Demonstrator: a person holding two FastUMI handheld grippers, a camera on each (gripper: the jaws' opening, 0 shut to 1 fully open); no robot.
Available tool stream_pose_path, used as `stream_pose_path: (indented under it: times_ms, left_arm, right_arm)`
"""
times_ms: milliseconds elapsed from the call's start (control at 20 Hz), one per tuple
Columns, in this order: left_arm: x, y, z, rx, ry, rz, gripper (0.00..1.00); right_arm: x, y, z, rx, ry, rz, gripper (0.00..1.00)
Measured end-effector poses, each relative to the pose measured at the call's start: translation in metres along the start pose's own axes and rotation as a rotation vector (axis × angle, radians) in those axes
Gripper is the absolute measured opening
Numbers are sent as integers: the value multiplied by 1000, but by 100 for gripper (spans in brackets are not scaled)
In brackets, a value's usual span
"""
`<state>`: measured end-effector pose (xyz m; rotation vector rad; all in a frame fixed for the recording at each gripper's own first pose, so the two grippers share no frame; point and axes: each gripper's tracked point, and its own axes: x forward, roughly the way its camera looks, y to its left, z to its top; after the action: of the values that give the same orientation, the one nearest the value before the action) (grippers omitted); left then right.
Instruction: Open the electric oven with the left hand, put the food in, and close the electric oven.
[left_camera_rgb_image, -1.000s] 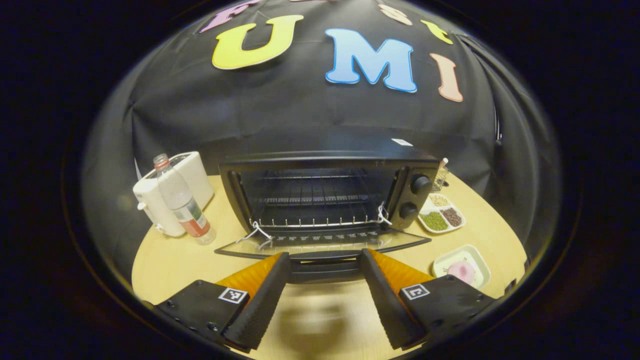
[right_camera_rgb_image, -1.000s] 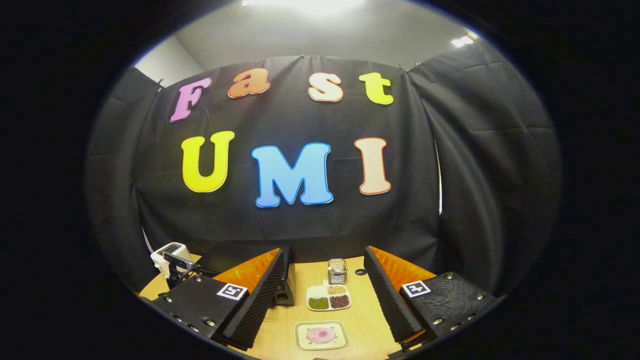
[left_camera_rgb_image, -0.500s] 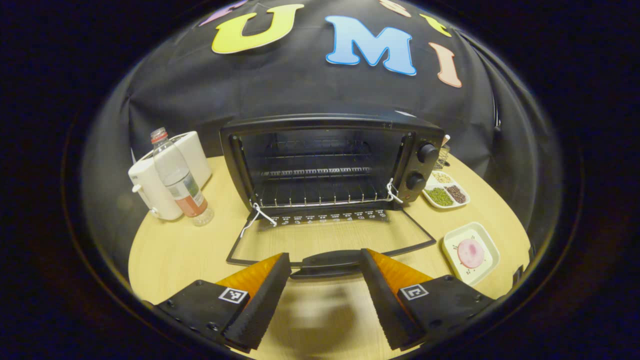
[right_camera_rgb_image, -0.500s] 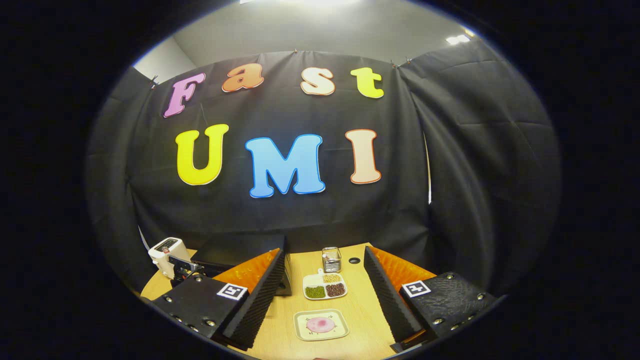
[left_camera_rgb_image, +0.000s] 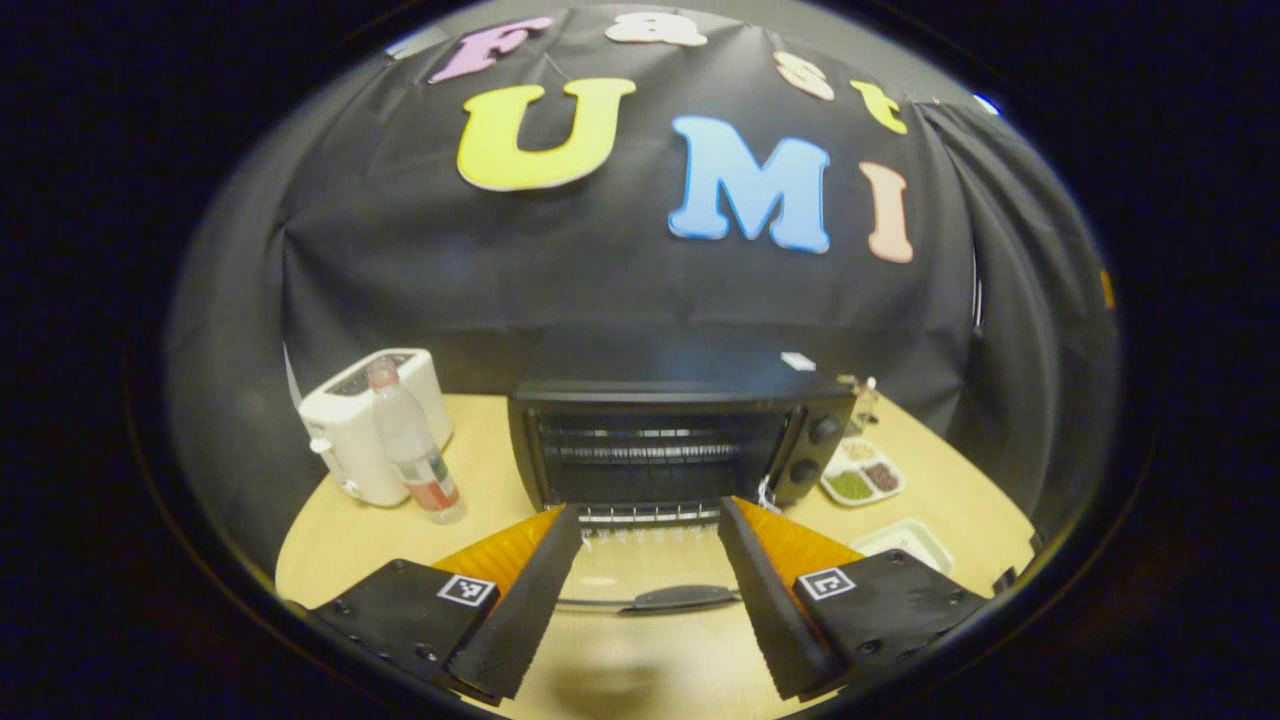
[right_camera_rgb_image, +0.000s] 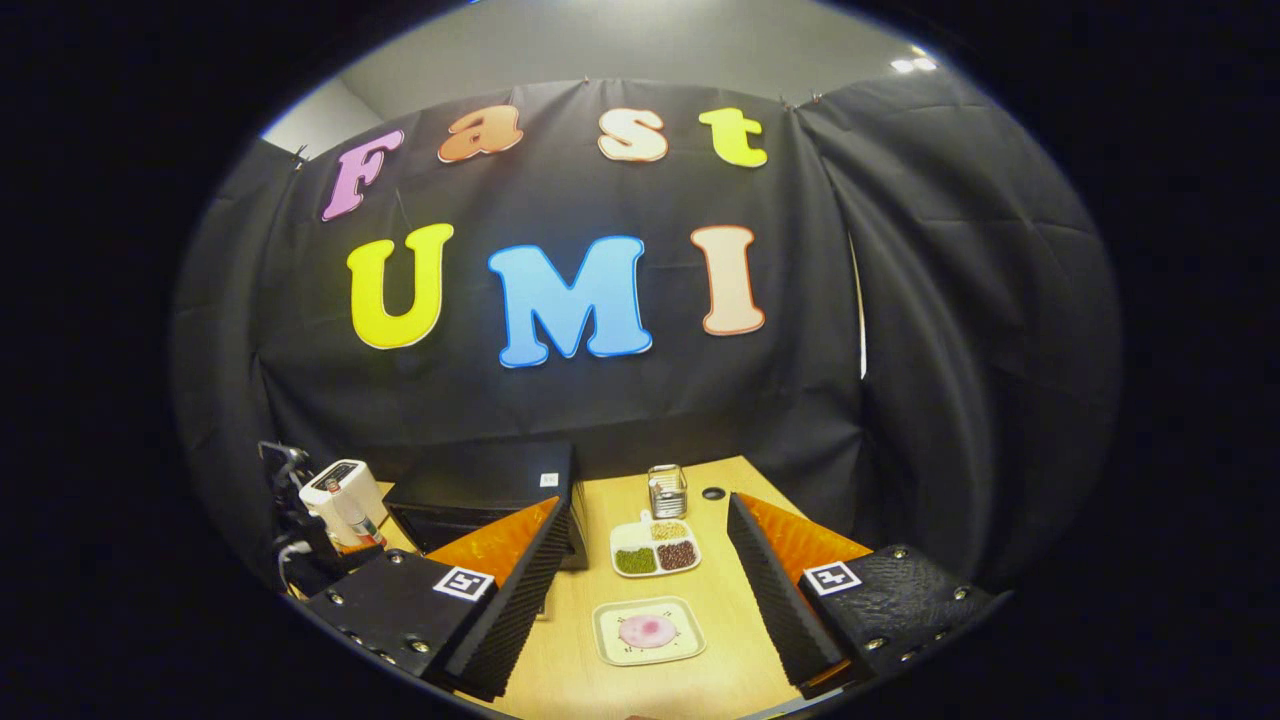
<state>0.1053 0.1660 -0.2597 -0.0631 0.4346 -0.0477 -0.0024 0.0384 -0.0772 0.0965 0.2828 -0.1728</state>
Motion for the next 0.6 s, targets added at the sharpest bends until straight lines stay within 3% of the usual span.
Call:
stream_pose_path:
  times_ms: [400,450,600]
  left_arm:
    - [-107,4,164,-38,-355,47,98]
    - [-118,4,178,-39,-387,52,89]
    - [-146,2,205,-23,-448,86,98]
  right_arm:
    - [67,-38,-91,156,362,131,98]
    - [77,-42,-99,158,396,137,98]
    - [98,-57,-131,155,508,152,98]
